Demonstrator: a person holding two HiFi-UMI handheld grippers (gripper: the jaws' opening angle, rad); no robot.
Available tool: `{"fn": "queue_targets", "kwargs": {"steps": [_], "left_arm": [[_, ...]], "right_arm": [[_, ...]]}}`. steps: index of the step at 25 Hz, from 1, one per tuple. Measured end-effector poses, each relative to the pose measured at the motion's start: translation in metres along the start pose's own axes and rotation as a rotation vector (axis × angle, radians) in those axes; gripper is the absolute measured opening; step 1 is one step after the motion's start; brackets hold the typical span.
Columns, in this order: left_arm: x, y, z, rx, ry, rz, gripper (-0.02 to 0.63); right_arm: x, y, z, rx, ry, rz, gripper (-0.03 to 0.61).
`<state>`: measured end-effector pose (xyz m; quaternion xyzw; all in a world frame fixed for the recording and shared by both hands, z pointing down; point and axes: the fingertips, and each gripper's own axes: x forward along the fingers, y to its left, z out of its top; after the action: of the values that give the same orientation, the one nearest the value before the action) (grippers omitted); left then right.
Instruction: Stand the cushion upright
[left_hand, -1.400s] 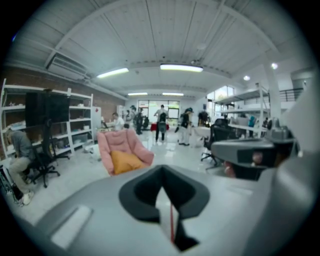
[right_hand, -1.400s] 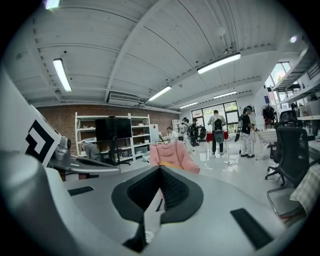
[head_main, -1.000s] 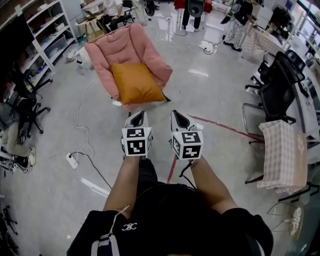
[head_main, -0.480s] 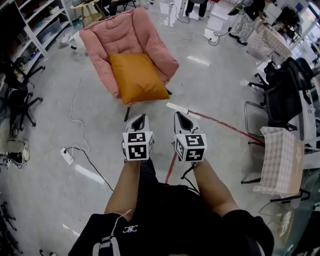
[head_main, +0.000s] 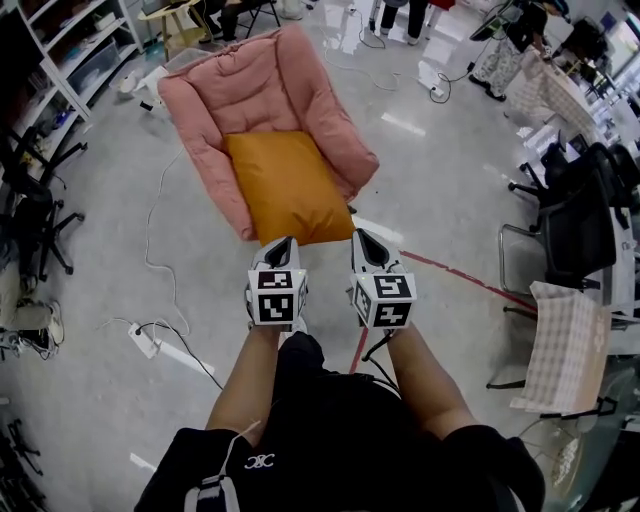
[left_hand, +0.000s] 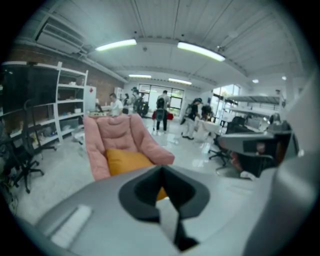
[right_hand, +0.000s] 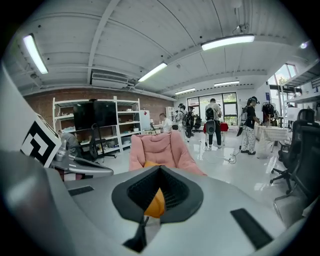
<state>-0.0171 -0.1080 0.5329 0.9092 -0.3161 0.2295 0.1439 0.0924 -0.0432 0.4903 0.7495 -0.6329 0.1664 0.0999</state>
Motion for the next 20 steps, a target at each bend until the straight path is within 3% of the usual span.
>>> {"fn": "queue_targets", "kwargs": {"steps": [8,15,20], "left_arm": [[0.043,0.051,0.065,0.011,0.006,-0.028,0.0],[0.061,0.062,0.074,0.039,0.03,-0.04,0.0],[0.069,0.066,0.093,0.035,-0.003,-0.057,0.0]], "right_arm": [[0.069,0.013,0.057,-0.029,0.009,0.003,-0.005],[0.098,0.001,0.06,-0.008,0.03,-0.009,-0.005],[0.127,-0.002,0.064,0.018,0.05,0.016,-0.005]]}}
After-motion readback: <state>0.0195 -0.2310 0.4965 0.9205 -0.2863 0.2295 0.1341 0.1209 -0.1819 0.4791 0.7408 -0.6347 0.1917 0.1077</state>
